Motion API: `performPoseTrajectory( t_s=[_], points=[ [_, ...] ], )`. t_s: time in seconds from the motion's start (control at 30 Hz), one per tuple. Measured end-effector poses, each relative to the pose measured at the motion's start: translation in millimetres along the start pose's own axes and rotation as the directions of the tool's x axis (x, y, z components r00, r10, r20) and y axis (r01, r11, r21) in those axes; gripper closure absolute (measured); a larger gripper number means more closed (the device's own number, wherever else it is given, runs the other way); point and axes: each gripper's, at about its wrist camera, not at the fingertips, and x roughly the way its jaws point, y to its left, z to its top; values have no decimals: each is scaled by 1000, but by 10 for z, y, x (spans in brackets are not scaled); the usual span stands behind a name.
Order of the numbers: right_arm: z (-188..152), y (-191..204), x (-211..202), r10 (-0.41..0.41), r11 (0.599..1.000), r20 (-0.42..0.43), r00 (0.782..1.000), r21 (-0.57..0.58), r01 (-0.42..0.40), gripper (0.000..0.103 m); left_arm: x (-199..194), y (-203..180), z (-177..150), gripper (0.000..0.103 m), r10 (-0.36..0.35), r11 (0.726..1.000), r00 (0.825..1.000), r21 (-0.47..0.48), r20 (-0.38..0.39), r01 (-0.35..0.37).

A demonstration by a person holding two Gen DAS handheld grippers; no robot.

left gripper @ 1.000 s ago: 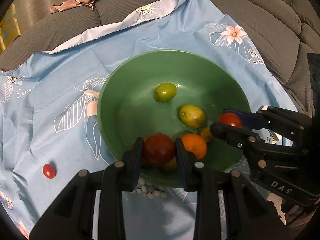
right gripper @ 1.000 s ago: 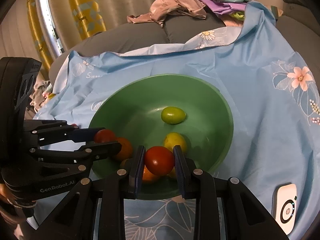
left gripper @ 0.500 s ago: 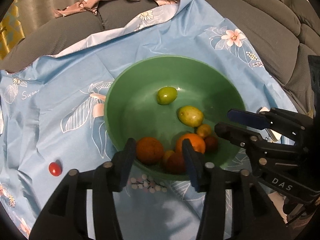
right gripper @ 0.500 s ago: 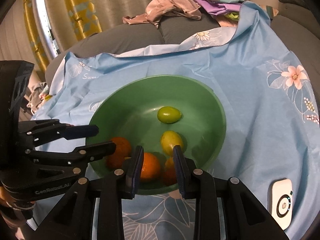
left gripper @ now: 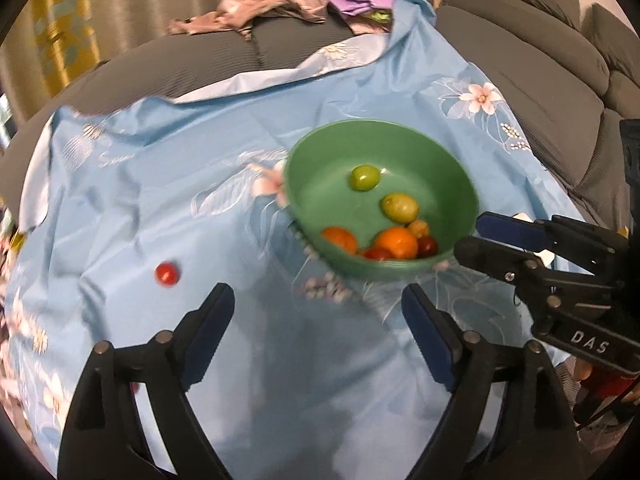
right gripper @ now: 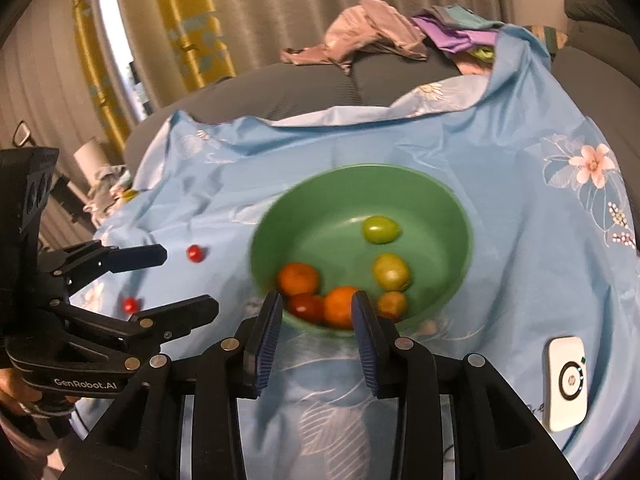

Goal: Organize fruits
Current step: 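Move both tools back toward the last red cherry tomatoes on the cloth, then grasp a red cherry tomato with the left tool while the right tool grasps another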

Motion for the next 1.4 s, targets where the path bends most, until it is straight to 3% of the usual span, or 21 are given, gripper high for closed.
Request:
performPoseTrajectory(
  t_s=[0.23,0.5,0.87,1.03,1.27,1.4],
  points=[
    [-73,355,-61,72,997,-16,997,-29,-73,60,-287,209,-320,6,66,996,998,-60,12,-66],
    [-182,777,-14,121,986,-63,991,-106,-127,60,-543,620,-850,6,109,983,994,-148,14,-106],
    [-322,1013,203,133,978,-149,980,-140,-154,60,-721,1385,-1559,8,140,922,990,-365,-4,-132],
    [-377,1128,334,135,974,-191,972,-155,-166,60,-654,1446,-1570,18,121,918,993,-380,6,-109],
    [-413,1168,473,140,972,-222,965,-157,-177,60,-472,1510,-1348,38,99,949,995,-302,14,-91],
    [-424,1151,576,142,973,-242,960,-146,-181,60,-301,1592,-1196,42,99,963,995,-251,-6,-97]
  ],
)
